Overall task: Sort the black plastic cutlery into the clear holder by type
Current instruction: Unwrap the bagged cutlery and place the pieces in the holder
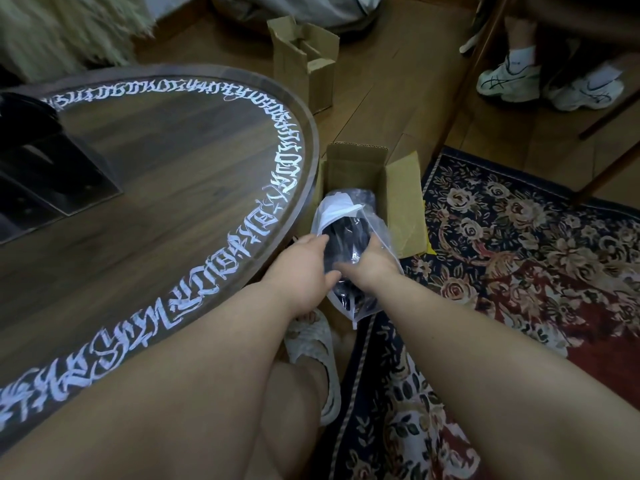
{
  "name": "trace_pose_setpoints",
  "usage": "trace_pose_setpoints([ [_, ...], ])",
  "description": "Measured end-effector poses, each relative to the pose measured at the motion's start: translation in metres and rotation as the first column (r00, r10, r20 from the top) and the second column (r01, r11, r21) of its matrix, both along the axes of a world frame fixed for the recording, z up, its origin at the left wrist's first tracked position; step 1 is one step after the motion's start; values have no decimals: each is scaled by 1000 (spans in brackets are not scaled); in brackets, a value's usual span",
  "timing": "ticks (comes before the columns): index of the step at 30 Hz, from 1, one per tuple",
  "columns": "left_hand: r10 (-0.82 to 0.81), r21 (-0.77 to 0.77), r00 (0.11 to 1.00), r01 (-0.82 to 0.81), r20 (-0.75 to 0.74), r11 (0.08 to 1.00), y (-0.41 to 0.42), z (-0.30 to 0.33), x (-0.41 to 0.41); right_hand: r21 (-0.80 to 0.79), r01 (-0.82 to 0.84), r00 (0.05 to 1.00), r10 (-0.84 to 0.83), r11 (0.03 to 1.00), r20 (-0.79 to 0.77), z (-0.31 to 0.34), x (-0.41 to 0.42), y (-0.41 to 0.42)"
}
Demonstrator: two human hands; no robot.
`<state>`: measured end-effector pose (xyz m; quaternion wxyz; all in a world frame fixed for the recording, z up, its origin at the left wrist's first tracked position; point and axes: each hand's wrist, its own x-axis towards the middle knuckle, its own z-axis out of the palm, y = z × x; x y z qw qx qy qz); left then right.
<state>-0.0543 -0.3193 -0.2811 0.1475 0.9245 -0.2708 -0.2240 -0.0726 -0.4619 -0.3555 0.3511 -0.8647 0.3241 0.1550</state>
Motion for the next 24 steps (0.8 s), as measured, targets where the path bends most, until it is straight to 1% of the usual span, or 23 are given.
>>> trace_pose_setpoints([
  [3,-62,51,994,58,94,997,-4,5,1,31,-13,1000,13,999,-11,-4,-2,4],
  [6,-90,52,988,84,127,995,-6,8,3,34,2,998,-4,999,64,-2,-3,4],
  [9,-63,19,990,62,124,998,-6,8,1,23,42,993,-44,999,112,2,-3,0],
  [12,-27,-21,993,30,115,999,-5,8,0,58,91,985,-98,994,141,8,-3,-2],
  [15,-20,-31,994,23,106,999,-4,8,0,47,87,983,-93,995,156,12,-7,-3],
  [18,-19,-41,995,23,100,999,-4,8,1,-8,77,973,-73,997,219,16,-15,-6],
  [22,-13,-54,994,19,113,998,-5,8,1,35,76,950,-83,996,301,27,-26,-13],
  [24,-16,-54,994,22,112,998,-5,8,1,35,71,954,-78,997,291,28,-29,-16],
])
